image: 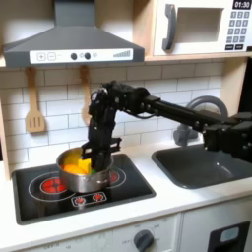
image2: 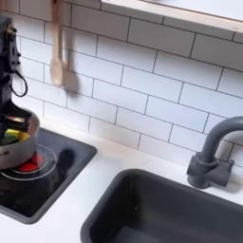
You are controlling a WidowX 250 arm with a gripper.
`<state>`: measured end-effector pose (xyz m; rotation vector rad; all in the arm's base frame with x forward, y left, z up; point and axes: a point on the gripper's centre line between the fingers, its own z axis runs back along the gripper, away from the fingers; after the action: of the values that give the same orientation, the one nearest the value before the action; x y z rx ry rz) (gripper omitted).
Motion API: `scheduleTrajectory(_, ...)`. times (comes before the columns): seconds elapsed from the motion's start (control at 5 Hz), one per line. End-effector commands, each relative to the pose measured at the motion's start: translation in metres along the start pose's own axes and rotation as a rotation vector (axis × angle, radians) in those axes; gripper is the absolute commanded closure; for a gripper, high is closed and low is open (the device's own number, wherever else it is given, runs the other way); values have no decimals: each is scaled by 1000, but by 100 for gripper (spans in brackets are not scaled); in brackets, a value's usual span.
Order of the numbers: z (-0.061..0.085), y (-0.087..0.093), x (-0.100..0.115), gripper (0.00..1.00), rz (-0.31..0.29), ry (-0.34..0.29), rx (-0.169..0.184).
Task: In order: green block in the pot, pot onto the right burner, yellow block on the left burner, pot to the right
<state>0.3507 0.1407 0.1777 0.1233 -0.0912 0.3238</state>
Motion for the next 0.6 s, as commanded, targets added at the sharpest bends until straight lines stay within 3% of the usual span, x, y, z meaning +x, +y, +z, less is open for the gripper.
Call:
scheduleTrajectory(0.0, 4, -10, -17, 100, -46, 15, -15)
scheduleTrajectory(0.4, 7, -21, -37, 100, -90, 34, -34)
